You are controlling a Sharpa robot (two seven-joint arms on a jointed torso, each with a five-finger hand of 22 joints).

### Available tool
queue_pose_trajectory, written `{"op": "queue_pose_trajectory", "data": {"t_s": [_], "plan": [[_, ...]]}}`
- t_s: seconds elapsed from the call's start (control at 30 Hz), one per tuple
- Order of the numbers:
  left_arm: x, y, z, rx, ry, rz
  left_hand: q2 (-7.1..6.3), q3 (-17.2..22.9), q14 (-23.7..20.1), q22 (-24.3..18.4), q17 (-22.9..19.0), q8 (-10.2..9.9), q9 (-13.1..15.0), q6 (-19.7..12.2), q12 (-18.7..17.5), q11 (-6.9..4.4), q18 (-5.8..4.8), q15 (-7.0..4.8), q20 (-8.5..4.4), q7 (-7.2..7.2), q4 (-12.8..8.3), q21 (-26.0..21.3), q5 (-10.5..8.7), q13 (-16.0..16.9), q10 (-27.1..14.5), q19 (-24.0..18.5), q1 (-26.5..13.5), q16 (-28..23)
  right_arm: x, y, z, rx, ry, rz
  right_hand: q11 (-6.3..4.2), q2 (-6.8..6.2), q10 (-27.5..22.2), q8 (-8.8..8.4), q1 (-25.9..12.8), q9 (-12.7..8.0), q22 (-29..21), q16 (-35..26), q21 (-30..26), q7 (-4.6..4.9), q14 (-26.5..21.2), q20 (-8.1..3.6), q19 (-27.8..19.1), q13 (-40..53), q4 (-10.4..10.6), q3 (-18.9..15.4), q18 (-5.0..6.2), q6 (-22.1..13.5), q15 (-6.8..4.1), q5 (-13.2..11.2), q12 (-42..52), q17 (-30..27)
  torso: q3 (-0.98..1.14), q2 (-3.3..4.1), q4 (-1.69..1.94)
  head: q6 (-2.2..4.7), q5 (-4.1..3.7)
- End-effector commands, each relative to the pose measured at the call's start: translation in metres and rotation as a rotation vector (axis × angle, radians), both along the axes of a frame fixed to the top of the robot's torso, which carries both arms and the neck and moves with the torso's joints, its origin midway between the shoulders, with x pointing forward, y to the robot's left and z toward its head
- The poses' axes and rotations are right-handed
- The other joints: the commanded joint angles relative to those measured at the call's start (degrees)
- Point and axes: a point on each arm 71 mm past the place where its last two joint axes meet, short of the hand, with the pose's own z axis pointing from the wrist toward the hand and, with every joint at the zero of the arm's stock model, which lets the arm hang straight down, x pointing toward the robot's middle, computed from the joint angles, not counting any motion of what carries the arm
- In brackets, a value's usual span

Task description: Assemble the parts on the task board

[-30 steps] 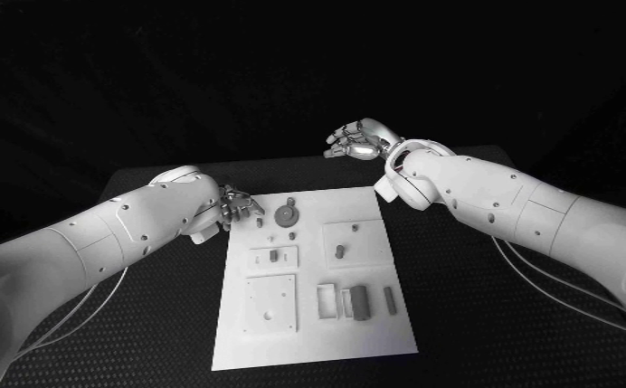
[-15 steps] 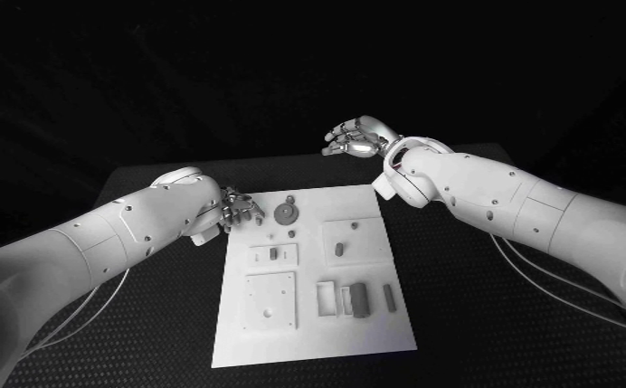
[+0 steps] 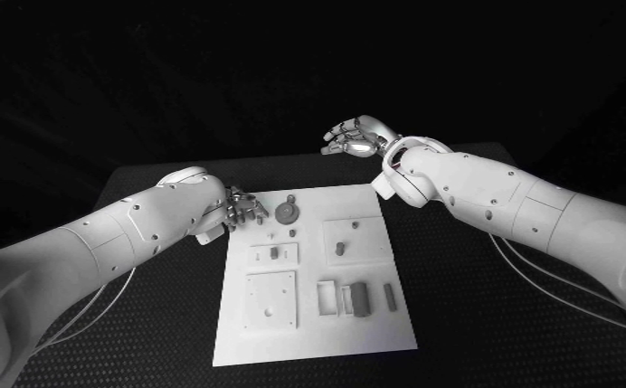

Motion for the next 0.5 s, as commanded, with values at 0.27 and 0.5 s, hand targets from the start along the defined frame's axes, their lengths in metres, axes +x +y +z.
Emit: {"op": "queue_pose_trajectory", "data": {"t_s": [0.27, 0.5], "plan": [[-0.0023, -0.0073, -0.0035, -0.005, 0.021, -0.029, 1.53, 1.1, 0.7, 0.4, -0.1, 0.5, -0.4, 0.7, 0.5, -0.29, -0.55, -0.18, -0.16, -0.02, -0.4, -0.1, -0.11, -0.2, 0.6, 0.8, 0.7, 0.5, 0.0001, 0.0032, -0.0002, 0.003, 0.004, 0.011, 0.17, -0.21, 0.2, 0.21, -0.6, -0.1, 0.1, -0.4, -0.2, 3.54, 0.2, 0.01, 0.4, -0.1, 0.2, 0.1, -0.81, -0.4, 0.05, -0.1, -0.3, -0.1, -0.04, 0.02, -0.02, -0.06, -0.04], [-0.0019, -0.0053, -0.0036, -0.002, 0.012, -0.018, 3.25, 1.8, 0.8, 0.7, -0.3, 0.7, -0.9, 0.7, 0.9, -0.27, -0.63, -0.24, -0.20, 0.00, -1.5, 0.0, -0.25, -0.4, 0.6, 0.9, 2.2, 0.8, 0.0000, 0.0030, -0.0002, 0.002, 0.005, 0.011, 0.17, -0.16, 0.2, 0.23, -0.6, -0.1, 0.1, -0.4, -0.2, 3.53, 0.2, 0.03, 0.4, -0.2, 0.2, 0.1, -0.82, -0.4, 0.05, -0.1, -0.4, -0.1, -0.08, -0.01, -0.01, -0.08, -0.11]]}}
